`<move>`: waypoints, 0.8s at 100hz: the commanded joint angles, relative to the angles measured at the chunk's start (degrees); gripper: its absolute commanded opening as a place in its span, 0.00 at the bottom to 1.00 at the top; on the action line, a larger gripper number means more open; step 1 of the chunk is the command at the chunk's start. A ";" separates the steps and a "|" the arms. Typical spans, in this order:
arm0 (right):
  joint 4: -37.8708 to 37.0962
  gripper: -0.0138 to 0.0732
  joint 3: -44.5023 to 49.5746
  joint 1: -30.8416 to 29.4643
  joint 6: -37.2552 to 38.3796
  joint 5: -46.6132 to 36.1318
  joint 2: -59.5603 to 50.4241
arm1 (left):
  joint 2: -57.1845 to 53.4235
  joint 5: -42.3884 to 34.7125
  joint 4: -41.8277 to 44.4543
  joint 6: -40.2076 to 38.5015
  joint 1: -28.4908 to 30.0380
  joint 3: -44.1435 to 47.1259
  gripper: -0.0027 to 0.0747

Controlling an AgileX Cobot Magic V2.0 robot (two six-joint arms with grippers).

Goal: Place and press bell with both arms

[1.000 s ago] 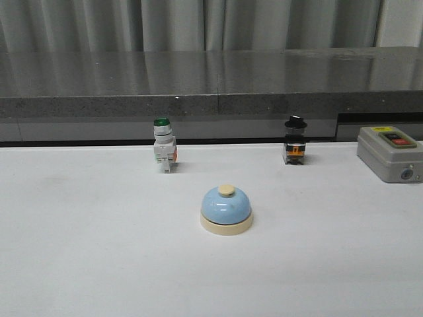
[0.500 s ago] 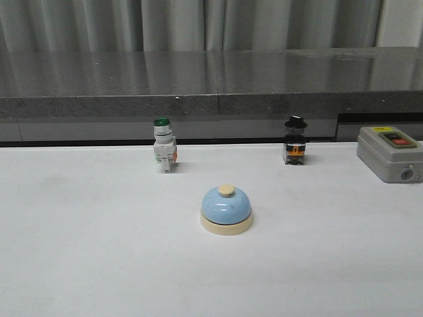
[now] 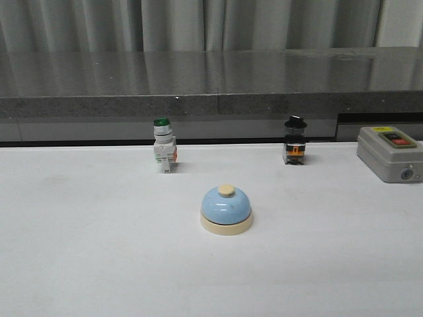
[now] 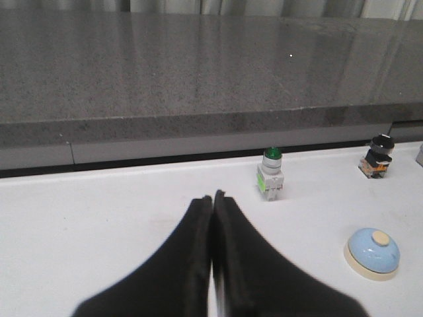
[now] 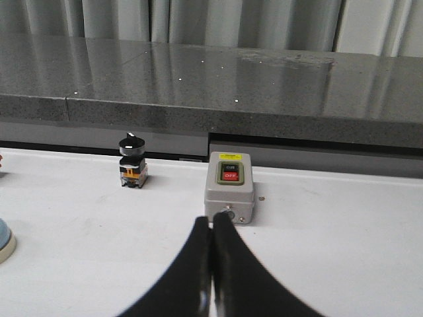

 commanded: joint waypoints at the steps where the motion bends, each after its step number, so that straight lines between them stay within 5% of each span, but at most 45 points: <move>1: -0.27 0.09 -0.75 -0.19 -0.16 -4.97 -1.01 | 0.28 -7.35 0.77 -0.49 0.14 -1.48 0.01; 58: -0.27 0.09 -0.75 -0.19 -0.16 -4.97 -1.01 | -17.33 -13.49 6.99 -0.53 6.75 16.33 0.01; 80: -0.27 0.09 -0.75 -0.19 -0.16 -4.97 -1.01 | -24.72 -13.49 9.42 -6.10 6.75 23.17 0.01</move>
